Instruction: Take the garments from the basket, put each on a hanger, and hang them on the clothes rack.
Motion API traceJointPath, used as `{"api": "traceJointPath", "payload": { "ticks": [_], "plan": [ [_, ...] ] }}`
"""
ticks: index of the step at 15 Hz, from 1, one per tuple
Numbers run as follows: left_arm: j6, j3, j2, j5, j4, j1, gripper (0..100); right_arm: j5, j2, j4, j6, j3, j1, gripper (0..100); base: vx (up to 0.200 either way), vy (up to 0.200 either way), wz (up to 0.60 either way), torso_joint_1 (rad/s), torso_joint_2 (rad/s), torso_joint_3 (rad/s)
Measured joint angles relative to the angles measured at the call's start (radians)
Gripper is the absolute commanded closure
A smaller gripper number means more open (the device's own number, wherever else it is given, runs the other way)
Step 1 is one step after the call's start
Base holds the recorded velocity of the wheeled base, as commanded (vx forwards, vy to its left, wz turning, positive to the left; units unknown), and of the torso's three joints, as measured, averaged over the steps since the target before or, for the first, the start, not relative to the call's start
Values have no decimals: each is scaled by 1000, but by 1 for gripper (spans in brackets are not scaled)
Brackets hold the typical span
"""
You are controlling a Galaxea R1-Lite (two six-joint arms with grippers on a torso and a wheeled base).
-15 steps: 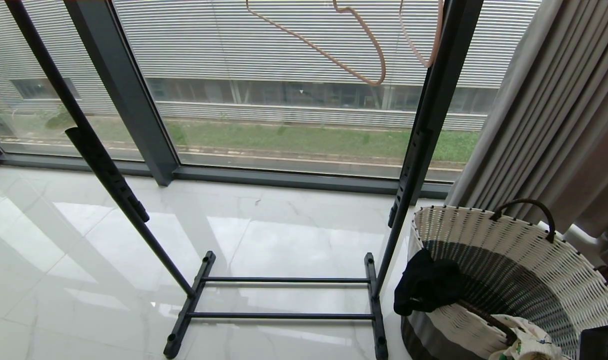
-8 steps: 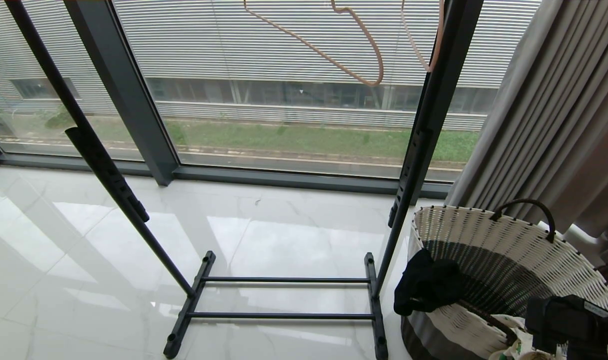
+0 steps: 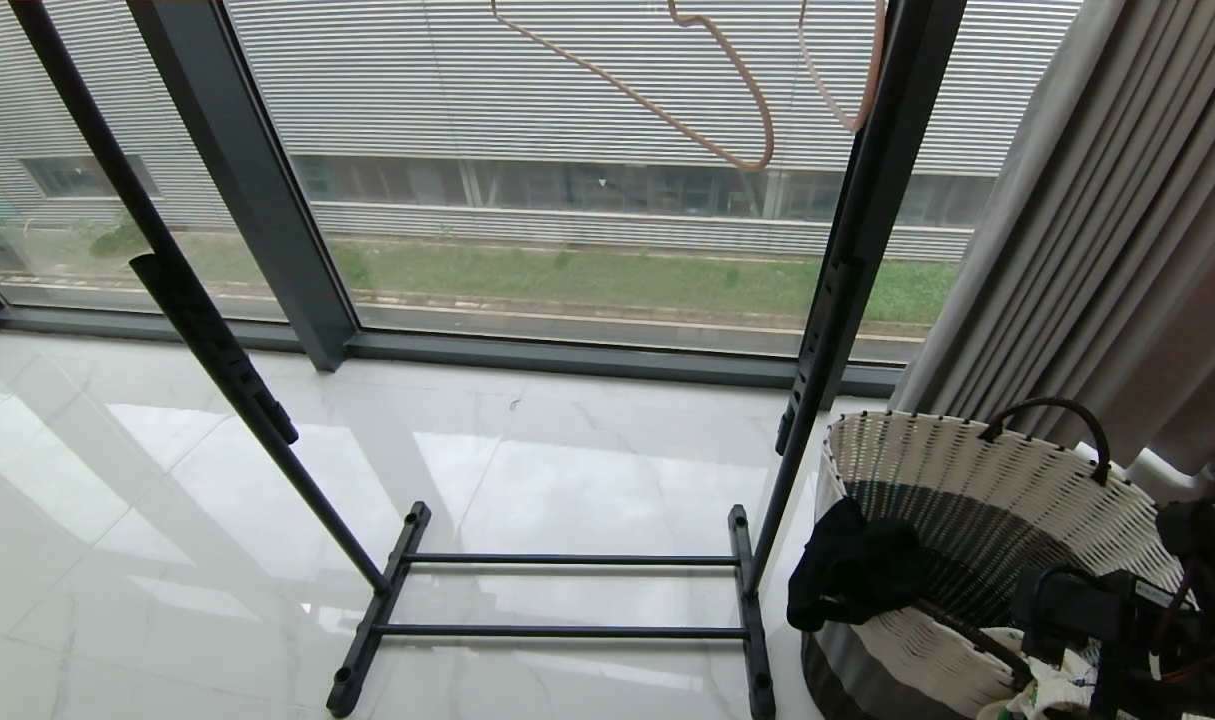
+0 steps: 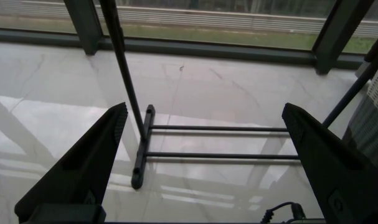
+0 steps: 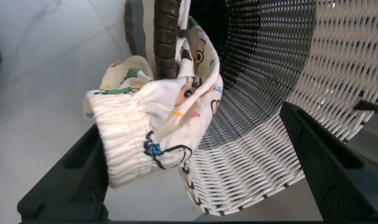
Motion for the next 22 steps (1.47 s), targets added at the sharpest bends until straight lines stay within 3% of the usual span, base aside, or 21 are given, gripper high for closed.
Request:
{"api": "traceJointPath", "payload": {
  "ticks": [1, 2, 7, 9, 11, 13, 17, 22],
  "plan": [
    [0, 0, 0, 0, 0, 0, 0, 0, 5, 0, 0, -1, -6, 0, 0, 0, 0, 0, 0, 0],
    [0, 0, 0, 0, 0, 0, 0, 0, 10, -2, 1, -1, -14, 100, 0, 0, 0, 0, 0, 0],
    [1, 0, 0, 0, 0, 0, 0, -1, 9, 3, 32, 0, -29, 100, 0, 0, 0, 0, 0, 0],
    [4, 0, 0, 0, 0, 0, 0, -2, -32, 71, 44, 2, -29, 100, 0, 0, 0, 0, 0, 0],
    [4, 0, 0, 0, 0, 0, 0, -2, -104, 214, 71, -15, -29, 100, 0, 0, 0, 0, 0, 0],
    [2, 0, 0, 0, 0, 0, 0, -1, -201, 440, 98, -74, -29, 100, 0, 0, 0, 0, 0, 0],
    [8, 0, 0, 0, 0, 0, 0, 20, -396, 910, 128, -326, -20, 100, -150, 0, 0, 4, 2, 4],
    [7, 0, 0, 0, 0, 0, 0, 29, -513, 963, 129, -417, 30, 100, -200, 0, 0, 0, 4, 3]
  ]
}}
